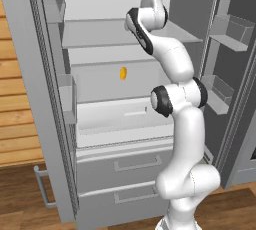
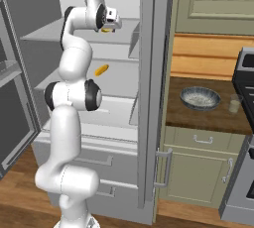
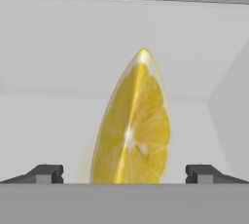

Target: Grab a lemon wedge from the fridge and one ice cube from the ice bowl, and put them in the glass of lemonade.

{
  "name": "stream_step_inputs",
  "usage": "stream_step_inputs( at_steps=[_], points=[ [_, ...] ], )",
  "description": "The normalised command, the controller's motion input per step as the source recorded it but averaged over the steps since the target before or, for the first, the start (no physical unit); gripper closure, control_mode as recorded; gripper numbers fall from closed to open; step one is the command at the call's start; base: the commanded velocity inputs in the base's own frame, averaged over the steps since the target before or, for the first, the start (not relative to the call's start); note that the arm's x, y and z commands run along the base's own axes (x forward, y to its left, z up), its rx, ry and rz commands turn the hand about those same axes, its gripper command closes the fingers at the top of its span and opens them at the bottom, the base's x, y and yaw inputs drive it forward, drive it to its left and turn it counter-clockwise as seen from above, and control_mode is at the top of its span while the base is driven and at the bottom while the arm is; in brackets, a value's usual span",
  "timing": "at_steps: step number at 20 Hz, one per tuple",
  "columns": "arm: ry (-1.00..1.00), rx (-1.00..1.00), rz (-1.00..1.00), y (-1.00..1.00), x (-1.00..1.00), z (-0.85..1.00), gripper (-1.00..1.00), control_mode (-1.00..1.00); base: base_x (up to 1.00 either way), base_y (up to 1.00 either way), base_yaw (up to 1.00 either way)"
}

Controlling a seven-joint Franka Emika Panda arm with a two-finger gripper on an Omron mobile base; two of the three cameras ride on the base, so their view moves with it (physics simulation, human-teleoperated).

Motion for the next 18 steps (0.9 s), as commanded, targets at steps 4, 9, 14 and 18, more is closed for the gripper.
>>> stream_step_inputs(
  at_steps=[4,9,14,18],
  points=[
    [0.0,0.0,0.0,0.02,0.0,-0.24,-1.0,-1.0,0.0,0.0,0.0],
    [0.0,0.0,0.0,0.0,0.04,0.0,-1.0,-1.0,0.0,0.0,0.0],
    [0.0,0.0,0.0,0.0,0.32,-0.1,-1.0,-1.0,0.0,0.0,0.0],
    [-0.02,0.0,0.0,0.0,0.09,-0.24,-1.0,-1.0,0.0,0.0,0.0]
  ],
)
